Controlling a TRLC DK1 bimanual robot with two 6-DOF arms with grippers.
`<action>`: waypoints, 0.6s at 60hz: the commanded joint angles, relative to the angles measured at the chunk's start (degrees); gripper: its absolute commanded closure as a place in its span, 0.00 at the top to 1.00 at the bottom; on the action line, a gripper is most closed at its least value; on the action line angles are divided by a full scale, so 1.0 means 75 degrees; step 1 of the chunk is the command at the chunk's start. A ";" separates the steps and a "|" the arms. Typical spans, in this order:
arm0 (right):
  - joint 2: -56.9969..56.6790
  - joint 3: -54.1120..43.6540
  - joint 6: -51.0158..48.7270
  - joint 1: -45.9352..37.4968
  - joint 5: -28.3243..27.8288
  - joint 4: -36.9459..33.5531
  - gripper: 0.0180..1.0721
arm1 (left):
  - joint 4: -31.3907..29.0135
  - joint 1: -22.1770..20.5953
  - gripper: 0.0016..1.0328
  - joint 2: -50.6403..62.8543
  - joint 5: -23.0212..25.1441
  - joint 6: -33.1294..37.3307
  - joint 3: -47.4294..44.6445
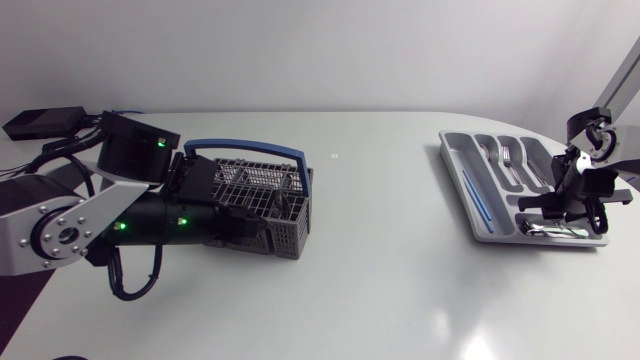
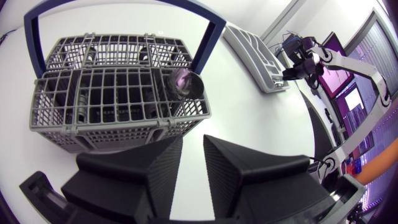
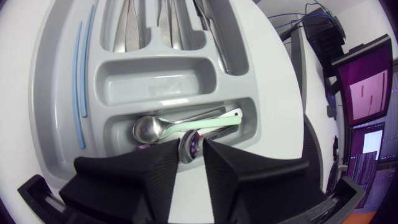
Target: Unload the cutlery basket into the drawer organizer.
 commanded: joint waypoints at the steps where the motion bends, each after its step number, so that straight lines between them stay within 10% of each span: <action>1: 0.0027 0.0003 -0.0045 0.0087 0.0065 -0.0013 0.63 | -0.0162 -0.0055 0.27 -0.0116 -0.0086 -0.0115 0.0314; 13: -0.0289 0.0155 0.0178 0.0427 -0.0333 -0.0341 0.86 | -0.0220 -0.0055 0.27 -0.0140 -0.0098 -0.0126 0.0349; 36: -0.1660 0.1245 0.0764 0.1001 -0.2571 -0.2134 0.94 | -0.0408 0.0027 0.27 -0.0245 -0.0156 -0.0150 0.0361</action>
